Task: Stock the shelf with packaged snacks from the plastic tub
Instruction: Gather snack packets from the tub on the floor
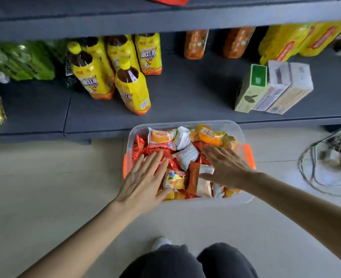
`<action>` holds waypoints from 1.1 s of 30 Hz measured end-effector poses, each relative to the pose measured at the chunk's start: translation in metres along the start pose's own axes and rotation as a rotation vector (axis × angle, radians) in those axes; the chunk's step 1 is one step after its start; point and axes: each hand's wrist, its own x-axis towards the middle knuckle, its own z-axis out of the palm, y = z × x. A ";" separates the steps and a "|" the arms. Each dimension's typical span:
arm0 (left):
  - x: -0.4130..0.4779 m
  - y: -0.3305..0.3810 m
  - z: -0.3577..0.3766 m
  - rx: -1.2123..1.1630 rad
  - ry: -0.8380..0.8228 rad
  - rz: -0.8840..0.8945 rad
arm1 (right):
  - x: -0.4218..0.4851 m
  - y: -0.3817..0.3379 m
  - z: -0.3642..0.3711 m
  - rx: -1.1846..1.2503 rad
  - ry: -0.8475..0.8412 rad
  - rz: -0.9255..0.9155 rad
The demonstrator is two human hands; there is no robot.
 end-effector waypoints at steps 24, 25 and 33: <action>0.015 0.043 0.053 -0.499 0.385 -0.090 | 0.024 -0.011 0.031 0.979 0.185 0.273; 0.018 0.047 0.050 -0.473 0.418 -0.045 | 0.024 -0.013 0.029 1.110 0.137 0.308; 0.026 0.039 0.053 -0.361 0.418 -0.112 | 0.036 -0.030 0.021 1.709 -0.164 0.336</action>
